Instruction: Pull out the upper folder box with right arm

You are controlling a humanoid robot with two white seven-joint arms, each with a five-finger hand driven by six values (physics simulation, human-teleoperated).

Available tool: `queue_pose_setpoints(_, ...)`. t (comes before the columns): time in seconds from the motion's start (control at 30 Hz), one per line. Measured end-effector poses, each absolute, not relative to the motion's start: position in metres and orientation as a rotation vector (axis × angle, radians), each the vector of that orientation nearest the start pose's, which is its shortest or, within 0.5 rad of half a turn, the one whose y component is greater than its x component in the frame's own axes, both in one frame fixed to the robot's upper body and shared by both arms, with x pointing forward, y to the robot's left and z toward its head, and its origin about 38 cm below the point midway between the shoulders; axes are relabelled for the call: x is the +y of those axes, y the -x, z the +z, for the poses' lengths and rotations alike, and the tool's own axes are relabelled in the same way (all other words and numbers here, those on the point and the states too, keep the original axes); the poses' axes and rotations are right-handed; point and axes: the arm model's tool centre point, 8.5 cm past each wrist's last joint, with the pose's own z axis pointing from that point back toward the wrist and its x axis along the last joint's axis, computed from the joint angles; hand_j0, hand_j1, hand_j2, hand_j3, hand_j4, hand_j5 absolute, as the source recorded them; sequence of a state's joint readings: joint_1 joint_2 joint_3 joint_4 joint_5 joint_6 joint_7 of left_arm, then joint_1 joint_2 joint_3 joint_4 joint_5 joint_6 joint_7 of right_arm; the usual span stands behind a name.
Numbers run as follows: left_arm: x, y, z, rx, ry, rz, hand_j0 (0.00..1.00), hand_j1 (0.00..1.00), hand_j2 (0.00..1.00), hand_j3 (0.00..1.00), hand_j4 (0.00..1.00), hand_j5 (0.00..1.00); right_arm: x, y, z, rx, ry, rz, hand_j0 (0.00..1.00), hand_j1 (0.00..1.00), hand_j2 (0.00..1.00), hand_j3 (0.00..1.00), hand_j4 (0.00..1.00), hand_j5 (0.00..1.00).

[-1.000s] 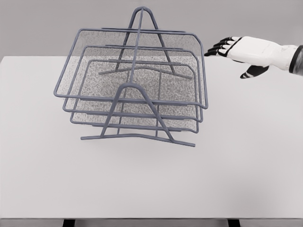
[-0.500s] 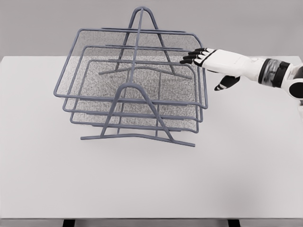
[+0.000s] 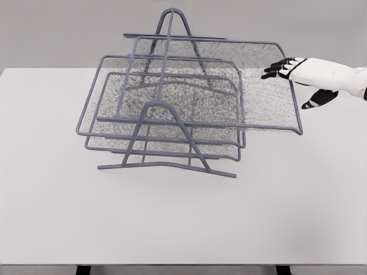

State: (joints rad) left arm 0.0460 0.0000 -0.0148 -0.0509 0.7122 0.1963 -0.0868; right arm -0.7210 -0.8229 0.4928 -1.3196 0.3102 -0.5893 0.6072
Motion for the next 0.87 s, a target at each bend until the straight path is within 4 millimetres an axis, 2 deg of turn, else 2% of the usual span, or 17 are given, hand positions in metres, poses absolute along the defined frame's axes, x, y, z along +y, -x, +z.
queue_pose_setpoints(0.23, 0.252, 0.024, -0.262, 0.123, 0.07, 0.708, 1.0, 1.0, 1.0, 1.0, 1.0, 1.0, -0.41, -0.454, 0.281, -1.328, 0.593, 1.823, 1.0, 1.0, 1.0, 1.0, 1.0, 1.0)
queue_pose_setpoints(0.4, 0.252, 0.024, -0.262, 0.123, 0.07, 0.708, 1.0, 1.0, 1.0, 1.0, 1.0, 1.0, -0.443, -0.447, 0.286, -1.167, 0.716, 1.896, 1.0, 1.0, 1.0, 1.0, 1.0, 1.0)
queue_pose_setpoints(0.5, 0.252, 0.024, -0.262, 0.123, 0.071, 0.708, 1.0, 1.0, 1.0, 1.0, 1.0, 1.0, -0.46, -0.445, 0.302, -1.162, 0.77, 1.865, 1.0, 1.0, 1.0, 1.0, 1.0, 1.0)
queue_pose_setpoints(0.53, 0.252, 0.024, -0.262, 0.123, 0.071, 0.708, 1.0, 1.0, 1.0, 1.0, 1.0, 1.0, -0.457, -0.444, 0.312, -1.204, 0.772, 1.853, 1.0, 1.0, 1.0, 1.0, 1.0, 1.0)
queue_pose_setpoints(0.6, 0.252, 0.024, -0.262, 0.123, 0.071, 0.708, 1.0, 1.0, 1.0, 1.0, 1.0, 1.0, -0.433, -0.44, 0.332, -1.31, 0.765, 1.889, 1.0, 1.0, 1.0, 1.0, 1.0, 1.0)
queue_pose_setpoints(0.67, 0.252, 0.024, -0.262, 0.123, 0.07, 0.708, 1.0, 1.0, 1.0, 1.0, 1.0, 1.0, -0.389, -0.436, 0.371, -1.457, 0.77, 1.978, 1.0, 1.0, 1.0, 1.0, 1.0, 1.0)
queue_pose_setpoints(0.73, 0.252, 0.024, -0.262, 0.123, 0.07, 0.708, 1.0, 1.0, 1.0, 1.0, 1.0, 1.0, -0.351, -0.425, 0.359, -1.528, 0.641, 2.068, 1.0, 1.0, 1.0, 1.0, 1.0, 1.0)
queue_pose_setpoints(0.77, 0.252, 0.024, -0.262, 0.123, 0.07, 0.708, 1.0, 1.0, 1.0, 1.0, 1.0, 1.0, -0.335, -0.42, 0.344, -1.546, 0.558, 2.102, 1.0, 1.0, 1.0, 1.0, 1.0, 1.0)
queue_pose_setpoints(0.8, 0.252, 0.024, -0.262, 0.123, 0.07, 0.708, 1.0, 1.0, 1.0, 1.0, 1.0, 1.0, -0.322, -0.414, 0.325, -1.55, 0.473, 2.123, 1.0, 1.0, 1.0, 1.0, 1.0, 1.0)
queue_pose_setpoints(0.87, 0.252, 0.022, -0.262, 0.118, 0.072, 0.708, 1.0, 1.0, 1.0, 1.0, 1.0, 1.0, -0.308, -0.407, 0.321, -1.579, 0.418, 2.15, 1.0, 1.0, 1.0, 1.0, 1.0, 1.0)
